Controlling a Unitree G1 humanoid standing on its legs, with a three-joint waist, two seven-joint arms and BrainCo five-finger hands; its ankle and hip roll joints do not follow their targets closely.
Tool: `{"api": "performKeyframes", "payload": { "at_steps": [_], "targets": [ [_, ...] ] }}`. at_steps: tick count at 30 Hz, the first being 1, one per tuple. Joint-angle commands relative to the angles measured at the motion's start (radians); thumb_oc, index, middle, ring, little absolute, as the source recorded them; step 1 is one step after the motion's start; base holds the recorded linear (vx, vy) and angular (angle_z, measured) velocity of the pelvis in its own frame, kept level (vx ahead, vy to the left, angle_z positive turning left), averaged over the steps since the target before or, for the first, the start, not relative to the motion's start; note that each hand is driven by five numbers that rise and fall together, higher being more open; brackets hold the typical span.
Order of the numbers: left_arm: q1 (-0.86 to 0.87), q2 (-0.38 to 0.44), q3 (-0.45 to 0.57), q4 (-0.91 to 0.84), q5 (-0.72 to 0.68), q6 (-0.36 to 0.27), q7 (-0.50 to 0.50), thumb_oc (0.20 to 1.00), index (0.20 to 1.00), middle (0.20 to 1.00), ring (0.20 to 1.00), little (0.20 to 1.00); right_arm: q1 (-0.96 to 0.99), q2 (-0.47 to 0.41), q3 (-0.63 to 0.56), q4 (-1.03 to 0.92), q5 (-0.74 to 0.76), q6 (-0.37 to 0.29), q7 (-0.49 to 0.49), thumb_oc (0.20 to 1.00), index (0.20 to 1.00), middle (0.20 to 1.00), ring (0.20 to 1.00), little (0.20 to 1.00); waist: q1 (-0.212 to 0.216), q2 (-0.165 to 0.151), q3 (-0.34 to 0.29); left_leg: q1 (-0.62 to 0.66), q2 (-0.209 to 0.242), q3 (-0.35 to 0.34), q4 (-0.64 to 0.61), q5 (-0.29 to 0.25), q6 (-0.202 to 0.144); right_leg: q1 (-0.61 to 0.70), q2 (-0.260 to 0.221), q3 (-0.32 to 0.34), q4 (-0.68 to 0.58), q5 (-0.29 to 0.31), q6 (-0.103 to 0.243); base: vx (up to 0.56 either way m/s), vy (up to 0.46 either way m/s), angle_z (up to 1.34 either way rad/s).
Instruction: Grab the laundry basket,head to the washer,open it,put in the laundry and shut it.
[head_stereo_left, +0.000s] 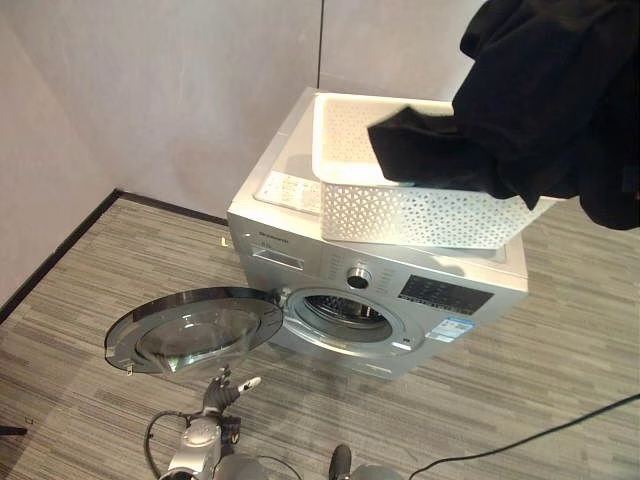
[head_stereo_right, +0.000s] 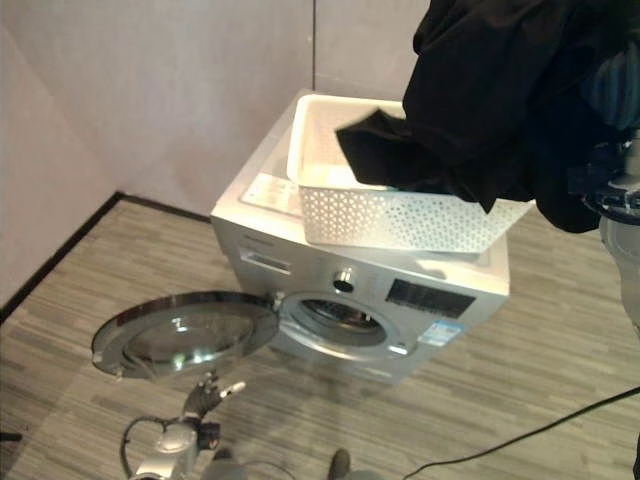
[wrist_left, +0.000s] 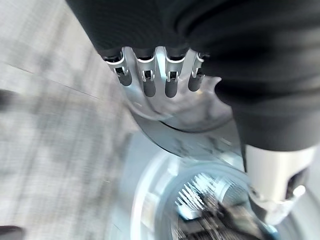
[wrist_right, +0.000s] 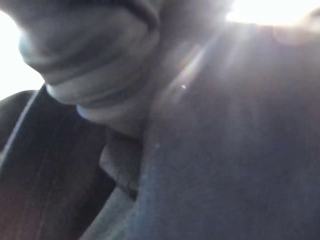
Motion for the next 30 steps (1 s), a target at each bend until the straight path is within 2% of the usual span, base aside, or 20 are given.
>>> {"api": "performKeyframes", "payload": {
  "at_steps": [1,2,4,6,7,8,9,13,16,19,23,30],
  "targets": [
    [-0.048,0.073,-0.063,-0.091,0.136,-0.054,0.032,1.0,1.0,1.0,1.0,1.0,0.068,0.015,-0.127,-0.022,-0.029,-0.008,-0.039,0.2,0.2,0.2,0.2,0.2,-0.025,0.026,-0.105,0.047,0.009,0.107,-0.185,-0.021,0.066,0.024,-0.005,0.077,0.005,-0.12,0.085,0.03,0.137,0.67],
    [-0.047,0.074,-0.066,-0.093,0.138,-0.053,0.033,1.0,1.0,1.0,1.0,1.0,0.078,0.018,-0.136,-0.027,-0.029,-0.008,-0.038,0.2,0.2,0.2,0.2,0.2,-0.022,0.024,-0.107,0.046,0.008,0.108,-0.191,-0.014,0.067,0.021,-0.007,0.077,0.003,-0.114,0.085,-0.01,0.175,0.55],
    [-0.066,0.129,-0.106,-0.27,0.262,-0.063,0.03,1.0,1.0,1.0,1.0,1.0,0.145,0.044,-0.182,-0.073,-0.045,-0.023,-0.019,0.2,0.2,0.2,0.2,0.2,-0.034,0.046,-0.115,0.07,-0.033,0.122,-0.271,-0.086,0.069,0.012,-0.04,0.075,0.005,-0.09,0.108,-0.09,0.205,0.2],
    [-0.06,0.132,-0.105,-0.278,0.264,-0.058,0.029,1.0,1.0,1.0,1.0,1.0,0.149,0.047,-0.186,-0.077,-0.046,-0.022,-0.017,0.2,0.2,0.2,0.2,0.2,-0.03,0.044,-0.116,0.075,-0.035,0.126,-0.276,-0.087,0.072,0.012,-0.042,0.078,0.004,-0.089,0.111,-0.05,0.104,0.06],
    [-0.08,0.174,-0.119,-0.381,0.339,-0.066,0.019,1.0,1.0,1.0,1.0,1.0,0.163,0.064,-0.187,-0.089,-0.047,-0.026,-0.005,0.2,0.2,0.2,0.2,0.2,-0.034,0.062,-0.12,0.088,-0.051,0.133,-0.316,-0.11,0.075,0.003,-0.057,0.075,0.0,-0.072,0.124,-0.11,0.162,0.15],
    [-0.107,0.23,-0.126,-0.485,0.421,-0.079,0.023,1.0,1.0,1.0,1.0,1.0,0.174,0.079,-0.185,-0.09,-0.05,-0.026,0.003,0.2,0.2,0.2,0.2,0.2,-0.034,0.071,-0.121,0.097,-0.066,0.134,-0.343,-0.112,0.08,-0.005,-0.069,0.073,-0.002,-0.056,0.136,-0.14,0.196,0.08],
    [-0.119,0.251,-0.118,-0.544,0.446,-0.077,0.028,1.0,1.0,1.0,1.0,1.0,0.175,0.09,-0.18,-0.092,-0.055,-0.022,0.008,0.2,0.2,0.2,0.2,0.2,-0.033,0.069,-0.122,0.1,-0.076,0.134,-0.359,-0.111,0.084,-0.011,-0.078,0.075,-0.005,-0.044,0.144,-0.11,0.12,-0.01],
    [-0.15,0.278,-0.078,-0.688,0.435,-0.069,0.005,1.0,1.0,1.0,1.0,1.0,0.159,0.093,-0.154,-0.091,-0.06,0.001,0.04,0.2,0.2,0.2,0.2,0.2,-0.032,0.068,-0.126,0.106,-0.094,0.14,-0.376,-0.112,0.091,-0.015,-0.095,0.079,-0.015,-0.024,0.158,-0.05,0.049,-0.07],
    [-0.2,0.285,-0.059,-0.796,0.366,-0.047,-0.055,1.0,1.0,1.0,1.0,1.0,0.139,0.105,-0.125,-0.082,-0.036,0.023,0.079,0.2,0.2,0.2,0.2,0.2,-0.031,0.066,-0.131,0.106,-0.108,0.143,-0.379,-0.11,0.099,-0.014,-0.108,0.081,-0.018,-0.014,0.166,-0.04,0.03,-0.06],
    [-0.229,0.252,-0.065,-0.768,0.315,-0.006,-0.072,1.0,1.0,1.0,1.0,1.0,0.138,0.125,-0.108,-0.084,-0.023,0.04,0.098,0.2,0.2,0.2,0.2,0.2,-0.032,0.064,-0.131,0.106,-0.111,0.141,-0.381,-0.109,0.101,-0.015,-0.113,0.08,-0.016,-0.012,0.167,-0.02,0.003,-0.01],
    [-0.374,0.178,-0.151,-0.585,0.376,0.076,-0.056,1.0,1.0,1.0,1.0,1.0,0.13,0.157,-0.081,-0.113,-0.004,0.059,0.142,0.2,0.2,0.2,0.2,0.2,-0.047,0.064,-0.131,0.112,-0.113,0.139,-0.382,-0.112,0.103,-0.004,-0.12,0.078,-0.013,-0.018,0.169,-0.04,-0.007,0.0],
    [-0.53,0.101,-0.23,-0.464,0.336,0.104,-0.044,1.0,1.0,1.0,1.0,1.0,0.09,0.173,-0.005,-0.103,0.047,0.066,0.171,0.2,0.2,0.2,0.2,0.2,-0.048,0.067,-0.137,0.12,-0.118,0.128,-0.382,-0.11,0.105,0.024,-0.125,0.069,-0.018,-0.023,0.169,-0.01,-0.006,0.04]
  ]
}}
